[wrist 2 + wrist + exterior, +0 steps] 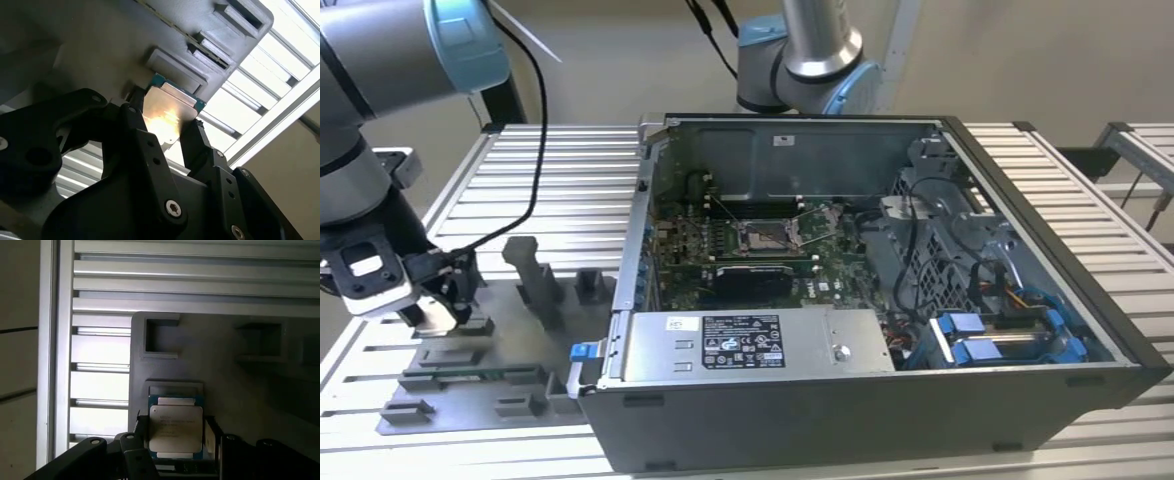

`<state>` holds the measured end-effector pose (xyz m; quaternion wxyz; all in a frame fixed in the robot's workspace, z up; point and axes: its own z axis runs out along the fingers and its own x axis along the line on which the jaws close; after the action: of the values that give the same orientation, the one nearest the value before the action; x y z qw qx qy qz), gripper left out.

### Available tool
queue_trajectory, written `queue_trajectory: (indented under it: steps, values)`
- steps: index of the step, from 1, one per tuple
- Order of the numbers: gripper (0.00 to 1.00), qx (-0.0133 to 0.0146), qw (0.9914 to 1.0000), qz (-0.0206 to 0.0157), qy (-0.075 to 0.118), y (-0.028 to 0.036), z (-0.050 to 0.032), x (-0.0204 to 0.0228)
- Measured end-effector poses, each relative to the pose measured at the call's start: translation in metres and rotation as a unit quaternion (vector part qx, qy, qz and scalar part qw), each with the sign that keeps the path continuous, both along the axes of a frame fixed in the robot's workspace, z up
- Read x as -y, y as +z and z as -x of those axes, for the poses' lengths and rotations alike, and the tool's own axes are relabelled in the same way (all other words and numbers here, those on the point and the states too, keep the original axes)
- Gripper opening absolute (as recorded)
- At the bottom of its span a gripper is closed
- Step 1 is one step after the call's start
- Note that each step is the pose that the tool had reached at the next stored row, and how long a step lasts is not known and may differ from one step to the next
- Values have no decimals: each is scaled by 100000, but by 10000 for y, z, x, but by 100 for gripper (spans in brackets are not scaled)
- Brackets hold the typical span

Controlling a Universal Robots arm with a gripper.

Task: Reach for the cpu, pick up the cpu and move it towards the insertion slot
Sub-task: 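Pick up the cpu and move it towards the insertion slot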

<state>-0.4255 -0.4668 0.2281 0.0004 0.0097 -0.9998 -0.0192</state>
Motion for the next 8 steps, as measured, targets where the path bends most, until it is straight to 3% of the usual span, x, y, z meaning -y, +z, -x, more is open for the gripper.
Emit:
queue_trajectory:
  steps: [8]
  values:
    - [0,3,100000,-3,0,98,0,0]
